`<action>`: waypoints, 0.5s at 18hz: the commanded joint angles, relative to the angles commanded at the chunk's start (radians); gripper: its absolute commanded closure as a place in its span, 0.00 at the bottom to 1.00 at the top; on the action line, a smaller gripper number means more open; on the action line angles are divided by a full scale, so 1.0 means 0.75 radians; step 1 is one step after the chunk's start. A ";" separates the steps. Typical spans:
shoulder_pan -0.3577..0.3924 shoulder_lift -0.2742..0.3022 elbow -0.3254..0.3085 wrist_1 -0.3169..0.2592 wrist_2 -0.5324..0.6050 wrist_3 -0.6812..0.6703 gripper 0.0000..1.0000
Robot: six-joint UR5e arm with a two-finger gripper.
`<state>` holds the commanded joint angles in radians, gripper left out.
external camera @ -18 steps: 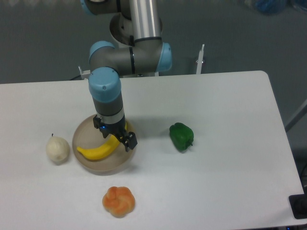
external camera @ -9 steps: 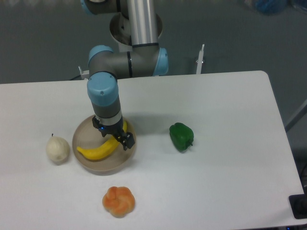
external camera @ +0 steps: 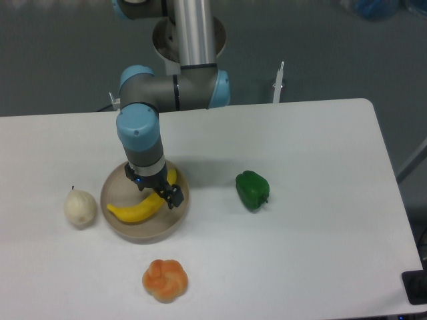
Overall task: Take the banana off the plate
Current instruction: 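Close the gripper around the middle of the yellow banana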
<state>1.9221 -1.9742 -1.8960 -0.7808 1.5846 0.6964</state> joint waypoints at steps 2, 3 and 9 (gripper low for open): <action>0.002 0.000 0.004 0.000 0.000 0.002 0.05; 0.002 -0.008 0.004 0.004 0.008 -0.002 0.12; -0.008 -0.023 0.008 0.006 0.041 0.002 0.52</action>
<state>1.9159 -1.9911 -1.8899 -0.7762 1.6153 0.6979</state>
